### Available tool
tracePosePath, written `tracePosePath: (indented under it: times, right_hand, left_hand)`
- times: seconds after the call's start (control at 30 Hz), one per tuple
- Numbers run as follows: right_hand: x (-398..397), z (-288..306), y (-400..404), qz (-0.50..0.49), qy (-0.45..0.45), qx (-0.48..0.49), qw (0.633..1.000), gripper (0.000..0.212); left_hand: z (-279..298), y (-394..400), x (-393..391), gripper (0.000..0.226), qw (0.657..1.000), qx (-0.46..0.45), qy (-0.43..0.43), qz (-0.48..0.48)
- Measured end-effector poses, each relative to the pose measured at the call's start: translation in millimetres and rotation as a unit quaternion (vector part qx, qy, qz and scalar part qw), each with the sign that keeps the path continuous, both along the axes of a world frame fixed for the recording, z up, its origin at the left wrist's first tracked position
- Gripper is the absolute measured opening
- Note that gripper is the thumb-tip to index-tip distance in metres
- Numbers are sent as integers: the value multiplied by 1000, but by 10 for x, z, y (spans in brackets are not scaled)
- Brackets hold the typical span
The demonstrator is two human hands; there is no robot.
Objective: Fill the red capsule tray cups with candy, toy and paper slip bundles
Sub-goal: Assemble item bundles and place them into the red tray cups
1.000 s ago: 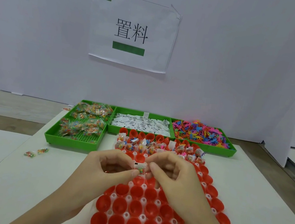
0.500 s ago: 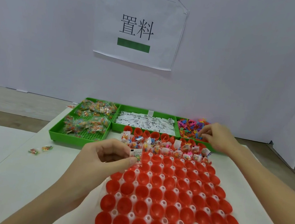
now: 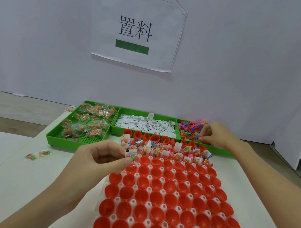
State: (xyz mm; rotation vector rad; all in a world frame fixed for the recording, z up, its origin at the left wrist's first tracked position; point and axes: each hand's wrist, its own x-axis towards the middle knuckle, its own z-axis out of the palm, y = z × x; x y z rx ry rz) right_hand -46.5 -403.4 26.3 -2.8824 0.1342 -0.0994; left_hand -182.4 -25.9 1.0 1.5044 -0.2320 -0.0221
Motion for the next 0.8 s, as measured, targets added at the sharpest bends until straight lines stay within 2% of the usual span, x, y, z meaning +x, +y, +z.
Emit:
tracePosePath:
  times: [0.13,0.2,0.3,0.37,0.53,0.67,0.8]
  right_hand:
    - [-184,87,130,-20,-125,97,987,10]
    - [-333,148,283,-22,-159,192,968,11]
    - [-657,239,637,3,-131,404,905,14]
    - [-905,257,901,40,-102,472,875,15]
    - [-1419,110,1487,99,-114,440,885,2]
    - [-1609,-43,1736,109,-158,378,906,7]
    - [-1695,-132,1793,113,-156,382,904,6]
  left_hand:
    - [3,10,-2,24,1000,1,-8,1]
    - [2,13,3,26,1000,4,-12,8]
    - [-1,35,15,24,1000,9,-18,18]
    - [-7,57,26,21,1000,10,-20,18]
    - [-33,91,51,20,1000,16,-20,3]
    - [-45,79,52,19,999,30,-22,-39]
    - [-60,50,32,19,996,50,-32,-68]
